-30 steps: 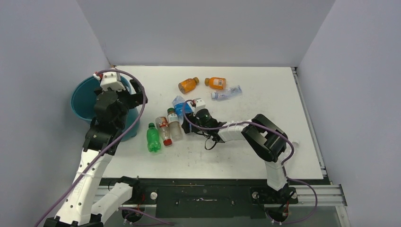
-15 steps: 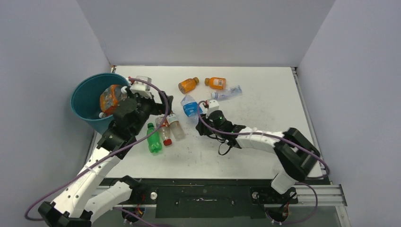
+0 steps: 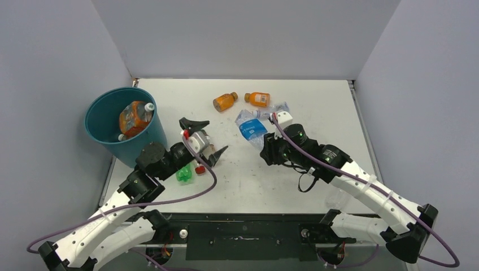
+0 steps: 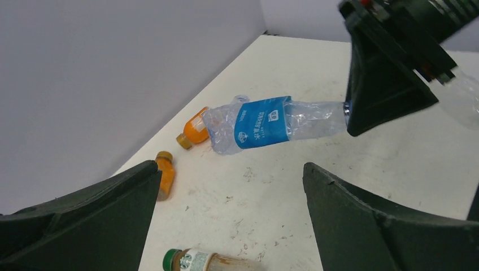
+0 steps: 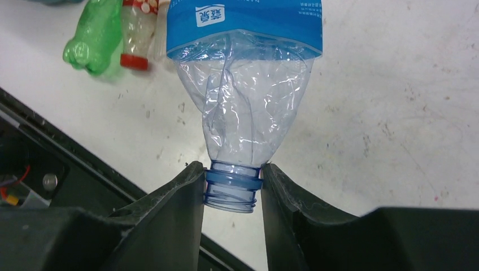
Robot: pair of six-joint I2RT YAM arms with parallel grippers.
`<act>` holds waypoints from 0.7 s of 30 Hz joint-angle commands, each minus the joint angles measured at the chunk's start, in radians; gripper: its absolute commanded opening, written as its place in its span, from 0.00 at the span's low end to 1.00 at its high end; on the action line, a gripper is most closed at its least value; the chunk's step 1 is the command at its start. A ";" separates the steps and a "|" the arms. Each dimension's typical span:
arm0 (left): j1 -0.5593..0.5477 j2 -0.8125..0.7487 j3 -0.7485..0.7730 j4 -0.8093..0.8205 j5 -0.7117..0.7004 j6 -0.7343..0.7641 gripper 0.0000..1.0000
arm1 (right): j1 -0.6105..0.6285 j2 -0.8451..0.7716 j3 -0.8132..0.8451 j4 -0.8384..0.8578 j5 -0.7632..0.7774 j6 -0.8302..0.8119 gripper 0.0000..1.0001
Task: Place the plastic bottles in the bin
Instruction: Pick up the plastic bottle at the center of the board.
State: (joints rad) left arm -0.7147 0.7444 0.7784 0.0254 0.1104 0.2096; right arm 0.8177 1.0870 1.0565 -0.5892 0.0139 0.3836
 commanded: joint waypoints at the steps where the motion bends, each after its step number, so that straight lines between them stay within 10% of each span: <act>1: -0.113 -0.051 -0.037 -0.012 0.114 0.279 0.96 | 0.002 -0.058 0.067 -0.225 -0.074 -0.014 0.05; 10: -0.496 0.074 -0.120 -0.043 -0.265 0.620 0.96 | 0.015 -0.078 0.064 -0.234 -0.266 -0.015 0.05; 19: -0.534 0.124 -0.155 0.073 -0.354 0.769 1.00 | 0.139 -0.043 0.116 -0.252 -0.249 0.012 0.05; 21: -0.534 0.141 -0.161 0.118 -0.383 0.785 0.86 | 0.163 -0.031 0.132 -0.256 -0.250 0.014 0.05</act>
State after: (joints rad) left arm -1.2430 0.8619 0.6109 0.0196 -0.2008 0.9100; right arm 0.9367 1.0420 1.1137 -0.8562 -0.2325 0.3813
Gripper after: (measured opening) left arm 0.953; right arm 0.370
